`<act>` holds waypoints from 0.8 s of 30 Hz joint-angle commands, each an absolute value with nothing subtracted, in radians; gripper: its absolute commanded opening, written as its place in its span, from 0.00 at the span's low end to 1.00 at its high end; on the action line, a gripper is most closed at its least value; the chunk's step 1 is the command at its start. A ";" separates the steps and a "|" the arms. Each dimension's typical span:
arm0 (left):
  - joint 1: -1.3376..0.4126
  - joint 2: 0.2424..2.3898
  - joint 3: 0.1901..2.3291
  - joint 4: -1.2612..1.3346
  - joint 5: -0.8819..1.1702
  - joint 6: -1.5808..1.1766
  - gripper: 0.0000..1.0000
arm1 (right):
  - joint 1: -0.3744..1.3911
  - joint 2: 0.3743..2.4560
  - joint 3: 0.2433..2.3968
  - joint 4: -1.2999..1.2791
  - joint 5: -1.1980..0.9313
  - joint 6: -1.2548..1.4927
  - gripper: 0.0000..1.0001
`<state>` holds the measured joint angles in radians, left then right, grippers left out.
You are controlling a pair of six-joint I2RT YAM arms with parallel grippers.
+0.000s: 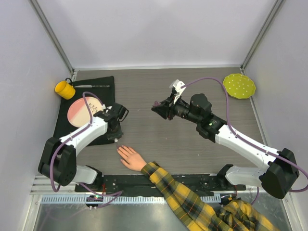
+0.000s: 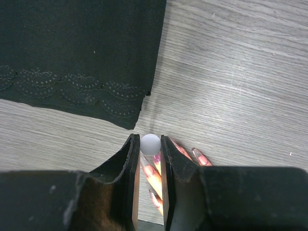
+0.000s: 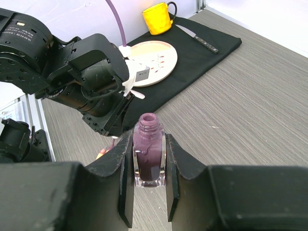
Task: Paint the nails
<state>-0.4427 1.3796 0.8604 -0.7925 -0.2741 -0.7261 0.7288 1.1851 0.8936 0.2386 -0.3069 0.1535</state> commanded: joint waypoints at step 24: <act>-0.439 1.347 0.897 -0.818 -0.215 -0.698 0.00 | 0.726 1.164 0.920 0.296 -0.321 0.163 0.01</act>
<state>-0.4427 1.3201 0.8730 -0.8211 -0.2432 -0.7200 0.7288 1.1851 0.8936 0.2386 -0.3122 0.1570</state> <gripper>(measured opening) 0.229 0.293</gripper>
